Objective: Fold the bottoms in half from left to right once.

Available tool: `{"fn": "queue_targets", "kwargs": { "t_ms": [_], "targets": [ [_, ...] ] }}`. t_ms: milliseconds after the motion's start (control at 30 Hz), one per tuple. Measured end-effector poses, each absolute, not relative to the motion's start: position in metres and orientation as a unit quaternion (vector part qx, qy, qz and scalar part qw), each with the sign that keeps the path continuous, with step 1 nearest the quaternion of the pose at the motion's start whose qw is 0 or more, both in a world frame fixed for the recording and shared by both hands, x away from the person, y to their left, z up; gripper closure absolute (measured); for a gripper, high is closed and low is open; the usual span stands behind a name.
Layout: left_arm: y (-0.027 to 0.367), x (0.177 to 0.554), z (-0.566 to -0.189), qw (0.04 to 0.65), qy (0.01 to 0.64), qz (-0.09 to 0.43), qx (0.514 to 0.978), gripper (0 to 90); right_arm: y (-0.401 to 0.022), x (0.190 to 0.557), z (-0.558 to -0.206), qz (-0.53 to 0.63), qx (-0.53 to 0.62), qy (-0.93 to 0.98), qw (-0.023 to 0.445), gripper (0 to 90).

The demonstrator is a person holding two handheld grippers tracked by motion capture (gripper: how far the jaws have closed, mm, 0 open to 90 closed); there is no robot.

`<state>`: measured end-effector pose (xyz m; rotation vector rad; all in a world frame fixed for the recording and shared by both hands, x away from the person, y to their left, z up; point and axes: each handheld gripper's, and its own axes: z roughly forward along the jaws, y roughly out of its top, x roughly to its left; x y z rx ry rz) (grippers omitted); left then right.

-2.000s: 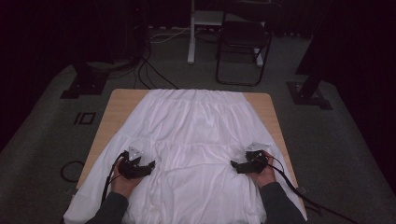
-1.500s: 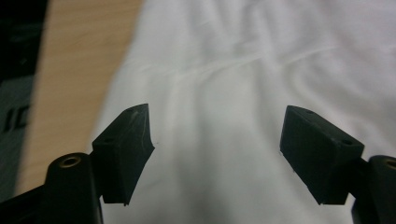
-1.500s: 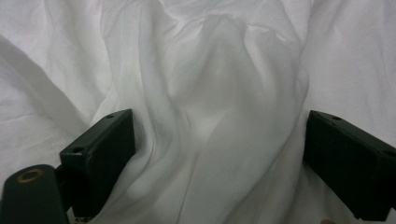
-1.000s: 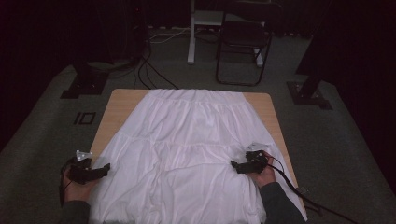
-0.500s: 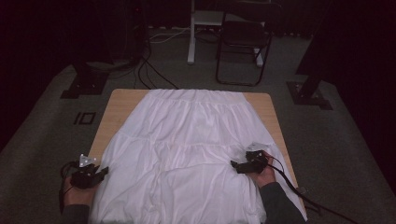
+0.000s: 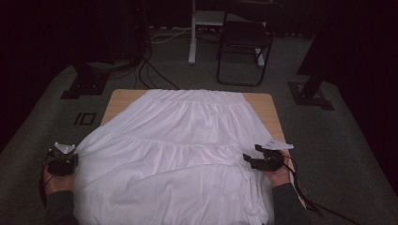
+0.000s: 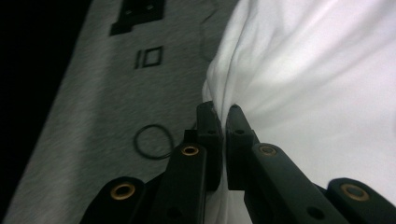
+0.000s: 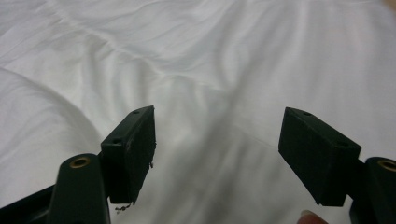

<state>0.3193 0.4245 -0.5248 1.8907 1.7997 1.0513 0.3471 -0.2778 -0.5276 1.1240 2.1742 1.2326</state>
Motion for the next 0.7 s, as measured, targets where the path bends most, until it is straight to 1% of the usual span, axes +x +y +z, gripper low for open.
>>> {"fn": "queue_targets", "kwargs": {
  "t_ms": [100, 167, 200, 233, 300, 367, 433, 500, 600, 700],
  "targets": [
    [0.44, 0.321, -0.524, 0.149, 0.652, 0.38, 0.639, 88.1, -0.29, 0.341, -0.527, 0.431, 0.412, 0.776, 0.206, 26.2],
    [0.444, 0.321, -0.523, 0.147, 0.657, 0.382, 0.633, 88.2, -0.292, 0.339, -0.53, 0.415, 0.412, 0.783, 0.212, 26.2],
    [0.453, 0.32, -0.521, 0.142, 0.669, 0.389, 0.617, 88.2, -0.294, 0.338, -0.533, 0.402, 0.412, 0.789, 0.215, 26.1],
    [0.458, 0.321, -0.52, 0.141, 0.676, 0.389, 0.609, 88.2, -0.296, 0.335, -0.542, 0.371, 0.412, 0.803, 0.22, 25.7],
    [0.461, 0.321, -0.517, 0.143, 0.685, 0.384, 0.603, 88.2, -0.299, 0.332, -0.55, 0.358, 0.414, 0.809, 0.213, 25.7],
    [0.454, 0.316, -0.511, 0.167, 0.67, 0.384, 0.613, 88.1, -0.301, 0.33, -0.557, 0.35, 0.417, 0.811, 0.211, 25.5],
    [0.45, 0.315, -0.509, 0.175, 0.665, 0.383, 0.617, 88.0, -0.303, 0.329, -0.561, 0.348, 0.422, 0.811, 0.21, 25.2],
    [0.436, 0.306, -0.497, 0.219, 0.644, 0.38, 0.626, 88.0, -0.303, 0.331, -0.564, 0.342, 0.425, 0.811, 0.211, 25.1],
    [0.424, 0.297, -0.485, 0.264, 0.623, 0.374, 0.635, 88.0, -0.3, 0.332, -0.567, 0.342, 0.424, 0.812, 0.21, 24.8],
    [0.407, 0.286, -0.472, 0.305, 0.591, 0.363, 0.653, 87.9, -0.3, 0.333, -0.569, 0.351, 0.426, 0.809, 0.205, 24.8]
  ]
}}
